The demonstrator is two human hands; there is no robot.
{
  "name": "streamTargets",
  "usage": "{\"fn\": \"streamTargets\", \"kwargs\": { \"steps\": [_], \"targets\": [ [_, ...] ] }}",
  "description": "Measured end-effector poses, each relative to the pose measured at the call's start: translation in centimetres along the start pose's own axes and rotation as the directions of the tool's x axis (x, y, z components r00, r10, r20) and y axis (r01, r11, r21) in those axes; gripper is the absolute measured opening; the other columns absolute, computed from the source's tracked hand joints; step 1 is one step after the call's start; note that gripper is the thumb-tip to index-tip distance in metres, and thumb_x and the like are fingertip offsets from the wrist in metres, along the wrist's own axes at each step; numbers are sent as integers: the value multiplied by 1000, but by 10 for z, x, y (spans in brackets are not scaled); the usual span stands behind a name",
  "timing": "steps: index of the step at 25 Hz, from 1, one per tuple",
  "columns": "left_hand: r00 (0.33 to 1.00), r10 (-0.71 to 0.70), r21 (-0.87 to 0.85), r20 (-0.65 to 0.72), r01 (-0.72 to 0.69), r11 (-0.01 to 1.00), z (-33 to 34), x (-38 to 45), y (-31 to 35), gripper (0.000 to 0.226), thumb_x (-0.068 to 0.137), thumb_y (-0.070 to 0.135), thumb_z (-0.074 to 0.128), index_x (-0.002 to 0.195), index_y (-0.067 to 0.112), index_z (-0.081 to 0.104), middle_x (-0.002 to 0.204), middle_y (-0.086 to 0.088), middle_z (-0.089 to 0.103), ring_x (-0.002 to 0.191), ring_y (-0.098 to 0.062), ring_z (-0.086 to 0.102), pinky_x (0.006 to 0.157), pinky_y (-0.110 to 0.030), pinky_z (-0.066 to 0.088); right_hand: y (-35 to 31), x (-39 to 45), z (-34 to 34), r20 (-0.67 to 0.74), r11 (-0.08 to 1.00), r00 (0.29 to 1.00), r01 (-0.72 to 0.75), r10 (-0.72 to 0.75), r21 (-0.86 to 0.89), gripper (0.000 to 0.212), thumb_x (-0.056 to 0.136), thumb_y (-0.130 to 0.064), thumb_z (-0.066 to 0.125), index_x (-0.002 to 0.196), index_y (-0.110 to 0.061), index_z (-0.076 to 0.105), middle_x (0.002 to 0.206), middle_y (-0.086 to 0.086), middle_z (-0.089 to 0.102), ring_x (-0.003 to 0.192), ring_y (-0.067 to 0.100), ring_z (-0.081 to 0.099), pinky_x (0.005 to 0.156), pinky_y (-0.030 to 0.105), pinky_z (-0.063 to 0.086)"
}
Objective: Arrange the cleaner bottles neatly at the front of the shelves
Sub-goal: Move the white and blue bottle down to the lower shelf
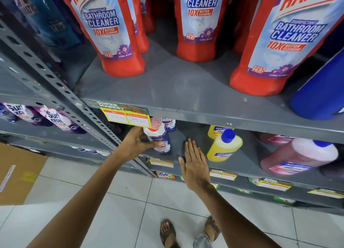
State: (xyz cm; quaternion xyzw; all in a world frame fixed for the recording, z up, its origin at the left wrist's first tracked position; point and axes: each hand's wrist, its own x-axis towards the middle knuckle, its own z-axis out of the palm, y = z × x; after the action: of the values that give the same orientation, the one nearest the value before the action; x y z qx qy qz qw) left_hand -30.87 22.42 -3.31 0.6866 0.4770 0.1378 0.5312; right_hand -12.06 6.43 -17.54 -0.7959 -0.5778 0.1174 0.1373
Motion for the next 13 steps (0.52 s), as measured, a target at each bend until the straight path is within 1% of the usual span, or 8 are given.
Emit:
{"fn": "streamTargets", "kwargs": {
  "steps": [2, 5, 7, 9, 10, 12, 13],
  "targets": [
    [1000, -7, 11, -4, 8, 1000, 0, 2, 2, 63, 85, 3, 89, 139, 18, 59, 119, 15, 74, 96, 9, 77, 73, -6, 61, 0, 0, 0, 17, 1000, 1000, -4, 4, -11, 64, 117, -40, 30, 171, -6, 23, 181, 11, 22, 169, 26, 21, 138, 40, 18],
    [1000, -22, -6, -7, 22, 1000, 0, 4, 3, 64, 87, 6, 88, 143, 16, 59, 124, 7, 72, 106, 2, 71, 71, -6, 61, 0, 0, 0, 25, 1000, 1000, -6, 6, -19, 64, 116, -40, 31, 171, -6, 23, 181, 11, 23, 169, 27, 22, 137, 41, 17],
    [1000, -16, 11, 17, 16, 1000, 1, 6, 3, 62, 87, 8, 88, 141, 17, 59, 122, 12, 72, 108, 2, 68, 69, -4, 60, 0, 1, 1, 34, 1000, 999, -9, 10, -16, 65, 117, -41, 29, 172, -7, 20, 182, 10, 20, 170, 26, 19, 137, 39, 14],
    [999, -9, 21, 33, 8, 1000, 2, 8, 3, 58, 88, 11, 87, 135, 25, 58, 117, 23, 69, 106, 4, 68, 67, 0, 57, 0, 1, 2, 53, 1000, 999, -14, 14, -6, 66, 117, -42, 26, 173, -9, 15, 183, 9, 15, 171, 25, 14, 138, 38, 10],
    [999, -6, 21, 38, 5, 1000, 2, 9, 4, 56, 88, 11, 87, 133, 28, 57, 117, 25, 69, 104, 5, 69, 67, 0, 57, 0, 1, 2, 55, 1000, 998, -12, 12, 0, 66, 117, -42, 25, 173, -9, 14, 183, 9, 14, 171, 24, 13, 138, 37, 10],
    [999, -6, 19, 50, 6, 1000, 2, 11, 2, 57, 88, 12, 88, 133, 29, 58, 121, 20, 71, 104, 5, 73, 73, -5, 59, 1, 1, 2, 55, 1000, 998, -8, 7, 6, 67, 117, -42, 25, 173, -9, 13, 183, 8, 13, 171, 24, 12, 139, 37, 10],
    [998, -12, 19, 62, 10, 1000, 2, 11, 2, 59, 88, 13, 89, 137, 25, 58, 127, 13, 72, 110, 0, 74, 82, -11, 60, 1, 1, 2, 55, 1000, 998, -7, 7, 9, 67, 117, -43, 24, 173, -9, 13, 183, 8, 12, 171, 24, 12, 139, 37, 10]
  ]
}}
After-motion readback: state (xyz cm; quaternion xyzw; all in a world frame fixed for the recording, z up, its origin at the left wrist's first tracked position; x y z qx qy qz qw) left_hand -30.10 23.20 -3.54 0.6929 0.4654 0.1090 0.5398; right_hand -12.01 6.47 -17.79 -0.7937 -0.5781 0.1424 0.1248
